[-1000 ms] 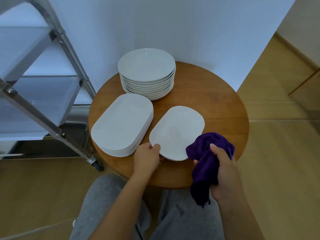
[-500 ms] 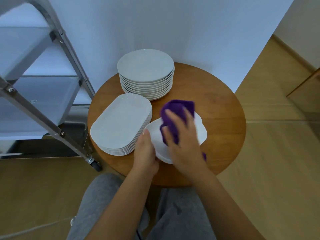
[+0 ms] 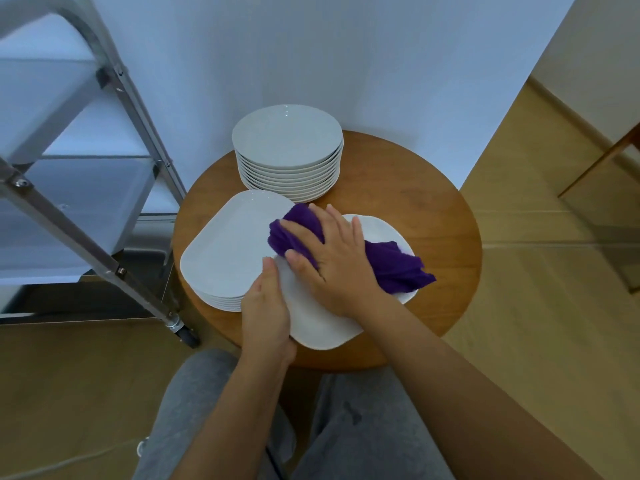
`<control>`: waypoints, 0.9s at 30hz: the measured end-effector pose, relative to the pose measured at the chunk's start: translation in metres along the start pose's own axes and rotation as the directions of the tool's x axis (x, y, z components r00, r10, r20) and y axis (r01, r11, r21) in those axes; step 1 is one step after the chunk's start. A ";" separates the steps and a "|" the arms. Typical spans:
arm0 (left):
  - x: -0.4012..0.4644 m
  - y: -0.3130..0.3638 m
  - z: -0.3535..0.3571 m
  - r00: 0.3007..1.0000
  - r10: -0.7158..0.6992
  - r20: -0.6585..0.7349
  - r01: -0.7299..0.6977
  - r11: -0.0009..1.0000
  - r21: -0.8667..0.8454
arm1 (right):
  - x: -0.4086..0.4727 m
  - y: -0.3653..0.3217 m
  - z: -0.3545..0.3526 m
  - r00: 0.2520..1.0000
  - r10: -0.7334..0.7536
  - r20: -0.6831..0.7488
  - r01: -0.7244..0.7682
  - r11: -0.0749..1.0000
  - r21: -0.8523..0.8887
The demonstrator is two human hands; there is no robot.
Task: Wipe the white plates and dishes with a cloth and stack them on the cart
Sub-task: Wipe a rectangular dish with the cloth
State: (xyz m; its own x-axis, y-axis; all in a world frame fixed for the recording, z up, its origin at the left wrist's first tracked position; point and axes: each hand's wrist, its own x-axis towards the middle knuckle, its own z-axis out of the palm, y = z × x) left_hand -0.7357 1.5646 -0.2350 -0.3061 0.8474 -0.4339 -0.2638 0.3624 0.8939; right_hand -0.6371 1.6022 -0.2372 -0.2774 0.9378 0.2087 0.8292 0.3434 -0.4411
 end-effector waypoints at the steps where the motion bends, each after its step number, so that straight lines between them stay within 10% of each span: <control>1: 0.002 0.000 -0.003 1.000 -0.004 0.007 0.004 1.000 0.017 | 0.002 0.006 -0.005 1.000 0.014 -0.014 -0.014 0.999 -0.030; 7: -0.007 0.024 -0.020 0.999 -0.034 -0.012 0.034 0.999 -0.006 | 0.007 0.041 -0.049 0.989 -0.143 -0.031 0.137 0.979 -0.153; 11: -0.014 0.035 -0.027 0.997 0.073 0.024 -0.073 0.997 0.023 | 0.005 0.051 -0.079 0.995 0.094 0.030 -0.098 0.968 0.230; 17: -0.016 0.038 -0.031 0.998 0.057 -0.042 -0.059 0.997 -0.057 | -0.019 0.053 -0.091 0.922 0.375 0.095 -0.286 0.497 0.819; 24: -0.030 0.035 -0.015 0.988 0.013 -0.153 -0.053 0.965 -0.258 | -0.038 0.013 -0.051 0.561 0.823 0.094 -0.157 -0.005 0.988; 27: -0.042 0.023 0.004 0.986 0.006 -0.165 -0.065 0.933 -0.355 | -0.039 -0.014 -0.030 0.457 0.889 0.018 -0.077 0.020 0.997</control>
State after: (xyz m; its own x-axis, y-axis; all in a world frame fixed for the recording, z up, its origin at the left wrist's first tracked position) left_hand -0.7251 1.5389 -0.1960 -0.4545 0.7740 -0.4409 -0.5506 0.1450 0.8221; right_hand -0.6234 1.5588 -0.2126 0.6020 0.7349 -0.3122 -0.4460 -0.0149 -0.8949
